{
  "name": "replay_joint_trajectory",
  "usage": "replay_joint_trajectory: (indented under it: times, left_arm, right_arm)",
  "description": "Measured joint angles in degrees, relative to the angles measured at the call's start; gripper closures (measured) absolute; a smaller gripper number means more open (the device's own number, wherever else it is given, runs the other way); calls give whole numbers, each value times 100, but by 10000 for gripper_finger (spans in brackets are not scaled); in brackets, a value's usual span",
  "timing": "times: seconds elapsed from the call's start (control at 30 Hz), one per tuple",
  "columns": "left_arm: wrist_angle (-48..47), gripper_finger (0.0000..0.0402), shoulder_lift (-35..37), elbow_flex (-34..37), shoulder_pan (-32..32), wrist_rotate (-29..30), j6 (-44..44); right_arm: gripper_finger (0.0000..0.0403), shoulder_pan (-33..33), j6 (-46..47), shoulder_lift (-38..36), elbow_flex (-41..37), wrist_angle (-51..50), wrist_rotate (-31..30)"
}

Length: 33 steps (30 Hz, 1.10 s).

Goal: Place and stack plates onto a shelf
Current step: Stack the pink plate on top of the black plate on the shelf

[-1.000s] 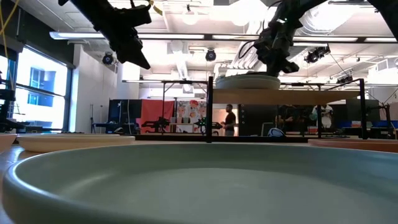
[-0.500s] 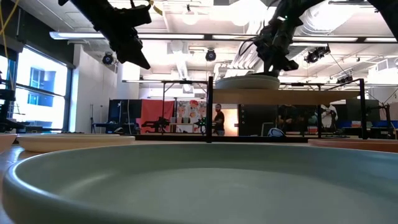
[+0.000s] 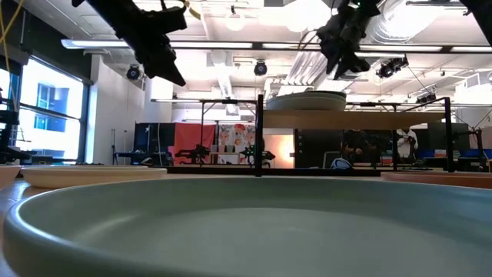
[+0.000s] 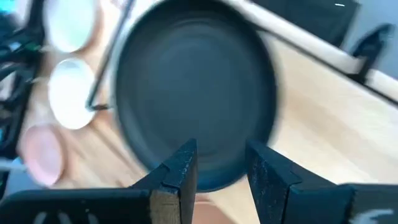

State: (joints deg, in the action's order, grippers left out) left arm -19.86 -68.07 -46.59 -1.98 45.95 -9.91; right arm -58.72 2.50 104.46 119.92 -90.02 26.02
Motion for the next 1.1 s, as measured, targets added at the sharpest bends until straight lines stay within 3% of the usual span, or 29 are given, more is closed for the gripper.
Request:
replay_joint_trajectory:
  times: [0.37,0.57,0.8,1.1]
  left_arm:
    - [-1014,319,0,0,4,-817,1859]
    - [-1677,319,0,0,26,-1834,2745]
    - [-2058,319,0,0,288,-3265,2977]
    - [-2170,319,0,0,1163,-3541,2565]
  right_arm:
    - [293,1468,5,-139,2,0,140]
    - [293,2585,410,-139,2,0,18]
    - [293,3881,1521,-139,2,45,-843]
    - [293,5257,3495,-139,2,530,-1700]
